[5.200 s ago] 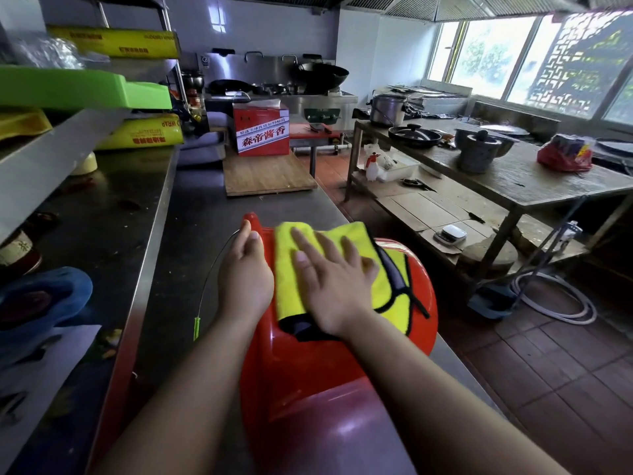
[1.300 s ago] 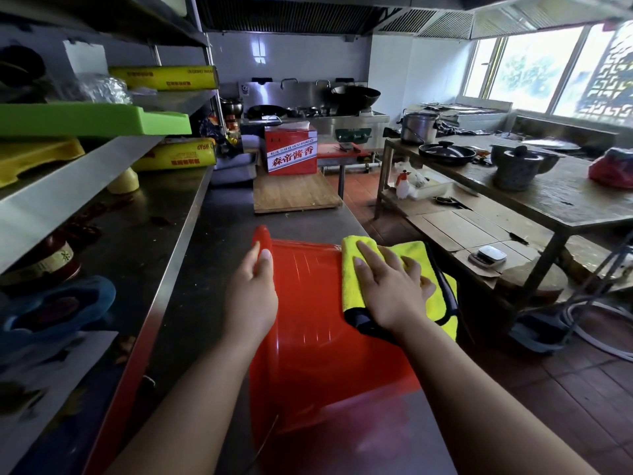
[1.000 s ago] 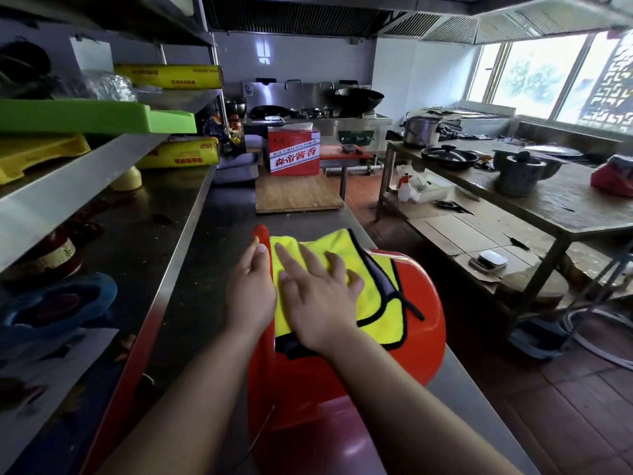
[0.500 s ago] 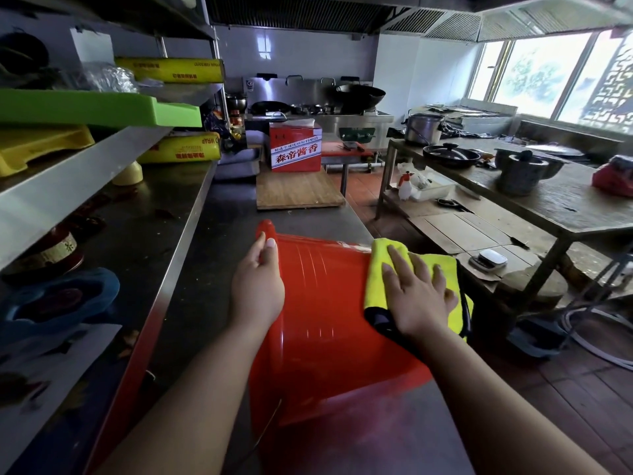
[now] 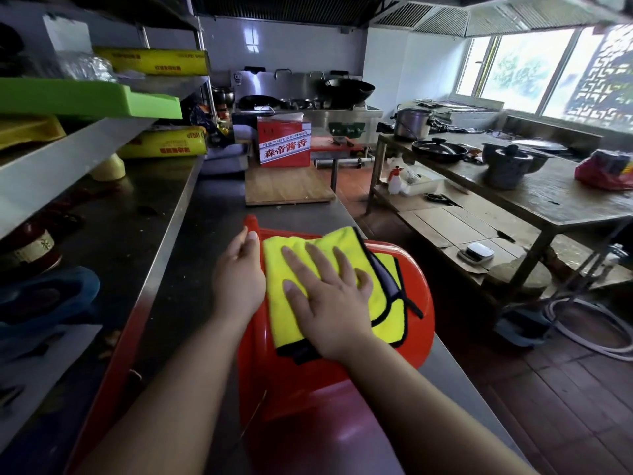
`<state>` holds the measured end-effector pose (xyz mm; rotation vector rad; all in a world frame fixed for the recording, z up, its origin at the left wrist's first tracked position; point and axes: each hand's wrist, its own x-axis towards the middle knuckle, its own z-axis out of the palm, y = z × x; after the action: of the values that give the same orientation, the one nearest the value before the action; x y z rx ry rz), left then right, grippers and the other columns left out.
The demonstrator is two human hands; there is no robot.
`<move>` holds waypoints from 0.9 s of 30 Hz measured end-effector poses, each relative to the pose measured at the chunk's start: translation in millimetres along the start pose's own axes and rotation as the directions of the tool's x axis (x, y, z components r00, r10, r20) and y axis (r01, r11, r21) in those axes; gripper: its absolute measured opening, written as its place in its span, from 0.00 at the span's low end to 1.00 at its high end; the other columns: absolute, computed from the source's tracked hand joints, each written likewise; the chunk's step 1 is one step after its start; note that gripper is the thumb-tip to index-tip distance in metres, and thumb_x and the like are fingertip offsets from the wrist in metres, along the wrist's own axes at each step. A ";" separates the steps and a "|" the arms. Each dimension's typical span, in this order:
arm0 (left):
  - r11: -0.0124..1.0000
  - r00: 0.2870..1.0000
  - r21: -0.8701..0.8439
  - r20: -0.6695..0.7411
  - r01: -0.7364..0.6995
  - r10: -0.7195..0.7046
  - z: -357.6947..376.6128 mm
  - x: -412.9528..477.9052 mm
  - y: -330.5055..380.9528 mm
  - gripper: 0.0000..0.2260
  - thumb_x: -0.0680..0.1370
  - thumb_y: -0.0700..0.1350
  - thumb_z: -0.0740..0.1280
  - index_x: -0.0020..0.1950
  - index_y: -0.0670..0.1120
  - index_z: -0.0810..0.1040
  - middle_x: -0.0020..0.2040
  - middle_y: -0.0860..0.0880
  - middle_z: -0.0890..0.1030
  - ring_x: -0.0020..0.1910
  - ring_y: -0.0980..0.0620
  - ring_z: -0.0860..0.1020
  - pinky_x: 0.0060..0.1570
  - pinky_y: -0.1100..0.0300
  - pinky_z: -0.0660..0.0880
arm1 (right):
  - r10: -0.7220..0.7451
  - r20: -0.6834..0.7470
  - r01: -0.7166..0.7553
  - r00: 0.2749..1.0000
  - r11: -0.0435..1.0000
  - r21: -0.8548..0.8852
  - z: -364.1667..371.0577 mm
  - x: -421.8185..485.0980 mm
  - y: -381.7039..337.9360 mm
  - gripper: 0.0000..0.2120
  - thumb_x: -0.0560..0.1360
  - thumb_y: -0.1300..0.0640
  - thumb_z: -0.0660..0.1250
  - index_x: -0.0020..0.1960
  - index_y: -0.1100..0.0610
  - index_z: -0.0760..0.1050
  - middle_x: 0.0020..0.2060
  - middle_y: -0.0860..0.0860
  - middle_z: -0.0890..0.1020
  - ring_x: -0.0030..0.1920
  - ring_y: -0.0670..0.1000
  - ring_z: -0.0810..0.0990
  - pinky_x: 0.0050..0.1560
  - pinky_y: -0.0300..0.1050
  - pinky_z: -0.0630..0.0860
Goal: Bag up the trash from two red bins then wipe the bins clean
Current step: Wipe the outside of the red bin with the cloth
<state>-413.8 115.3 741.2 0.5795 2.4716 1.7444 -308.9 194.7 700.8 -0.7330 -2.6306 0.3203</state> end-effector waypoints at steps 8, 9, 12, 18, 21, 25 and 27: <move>1.000 1.000 0.008 0.027 -0.011 0.010 1.5 1.0 9.5 0.21 0.82 0.54 0.54 0.73 0.50 0.65 0.68 0.48 0.72 0.63 0.51 0.72 0.51 0.62 0.64 | 0.439 -0.038 -0.434 0.898 0.896 0.089 -7.8 0.5 90.9 0.22 0.79 0.37 0.46 0.73 0.30 0.50 0.77 0.42 0.53 0.76 0.54 0.44 0.70 0.61 0.47; 0.999 0.999 0.039 0.035 -0.017 0.015 1.1 0.1 10.5 0.21 0.82 0.54 0.54 0.74 0.50 0.63 0.69 0.48 0.71 0.65 0.50 0.71 0.51 0.61 0.64 | 0.441 -0.036 -0.436 0.897 0.895 0.092 -7.6 0.9 92.1 0.22 0.79 0.37 0.46 0.73 0.30 0.50 0.77 0.42 0.53 0.76 0.54 0.44 0.70 0.61 0.47; 0.993 0.997 0.106 0.059 -0.049 0.043 -0.6 -9.3 2.9 0.23 0.81 0.56 0.52 0.75 0.51 0.60 0.71 0.48 0.69 0.67 0.48 0.70 0.55 0.58 0.66 | 0.448 -0.039 -0.442 0.893 0.891 0.107 -7.4 7.1 91.0 0.22 0.80 0.38 0.45 0.73 0.31 0.51 0.77 0.42 0.53 0.76 0.55 0.44 0.70 0.62 0.47; 0.991 0.992 0.085 0.080 -0.104 0.097 -0.2 -45.4 -23.9 0.23 0.81 0.58 0.48 0.76 0.56 0.57 0.71 0.50 0.69 0.68 0.49 0.69 0.60 0.56 0.67 | 0.461 -0.035 -0.454 0.887 0.883 0.124 -8.2 19.9 85.8 0.22 0.80 0.38 0.45 0.73 0.32 0.52 0.76 0.43 0.54 0.76 0.55 0.45 0.70 0.63 0.46; 0.990 0.992 0.088 0.074 -0.106 0.100 2.7 -50.8 -23.2 0.23 0.81 0.57 0.48 0.76 0.56 0.55 0.71 0.50 0.68 0.67 0.49 0.70 0.54 0.61 0.66 | 0.460 -0.033 -0.453 0.887 0.882 0.131 -10.0 14.2 84.7 0.22 0.80 0.38 0.45 0.73 0.32 0.51 0.77 0.44 0.54 0.76 0.55 0.45 0.70 0.63 0.46; 0.992 0.991 0.039 0.062 -0.120 0.118 2.5 -48.1 -17.4 0.23 0.81 0.56 0.51 0.76 0.53 0.57 0.71 0.49 0.69 0.69 0.51 0.68 0.62 0.60 0.65 | 0.384 0.003 -0.382 0.923 0.916 0.125 -15.7 2.5 82.2 0.22 0.80 0.37 0.45 0.73 0.32 0.50 0.77 0.43 0.54 0.76 0.55 0.45 0.69 0.62 0.48; 0.995 0.994 0.021 0.035 -0.102 0.102 0.0 -43.6 -11.6 0.23 0.81 0.56 0.51 0.76 0.51 0.59 0.70 0.48 0.70 0.68 0.50 0.69 0.64 0.57 0.66 | 0.338 0.008 -0.337 0.941 0.935 0.109 -19.9 0.8 78.3 0.22 0.80 0.37 0.45 0.73 0.31 0.51 0.76 0.42 0.55 0.76 0.55 0.46 0.69 0.60 0.49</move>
<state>-376.4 97.3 723.3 0.7436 2.4830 1.7276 -266.2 262.9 694.2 -1.1461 -2.4461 0.5498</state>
